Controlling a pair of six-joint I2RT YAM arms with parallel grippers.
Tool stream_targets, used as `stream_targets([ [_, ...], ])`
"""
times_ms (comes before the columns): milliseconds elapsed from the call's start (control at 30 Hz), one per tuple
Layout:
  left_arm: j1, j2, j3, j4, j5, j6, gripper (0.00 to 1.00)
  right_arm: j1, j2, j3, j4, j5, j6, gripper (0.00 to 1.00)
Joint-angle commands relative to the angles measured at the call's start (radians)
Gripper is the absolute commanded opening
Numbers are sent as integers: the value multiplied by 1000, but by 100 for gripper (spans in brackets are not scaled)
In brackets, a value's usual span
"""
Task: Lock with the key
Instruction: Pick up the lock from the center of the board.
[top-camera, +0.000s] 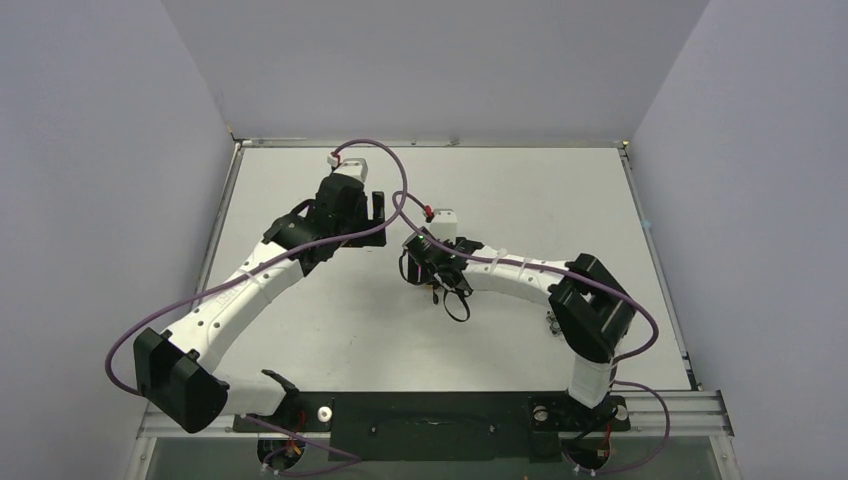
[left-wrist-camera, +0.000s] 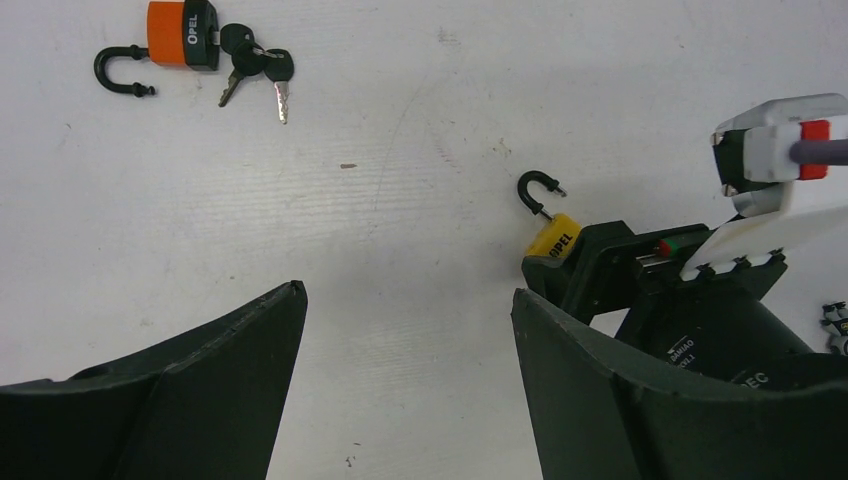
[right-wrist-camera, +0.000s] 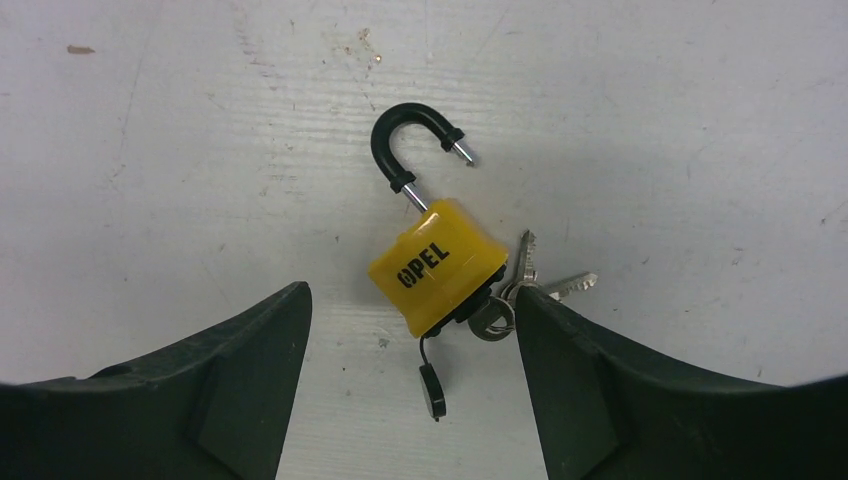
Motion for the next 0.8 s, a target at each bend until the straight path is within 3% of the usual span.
stream_targets([
  [0,13,-34,11,-7,5,-8,73,16,37,54,-10,39,9,70],
  [500,16,-48,-9,-8,19,-24,73,19,133,93,-16,119,1,63],
  [767,21,-21,-24,4,31,-25,73,6,104,17,64,128,-33,37],
])
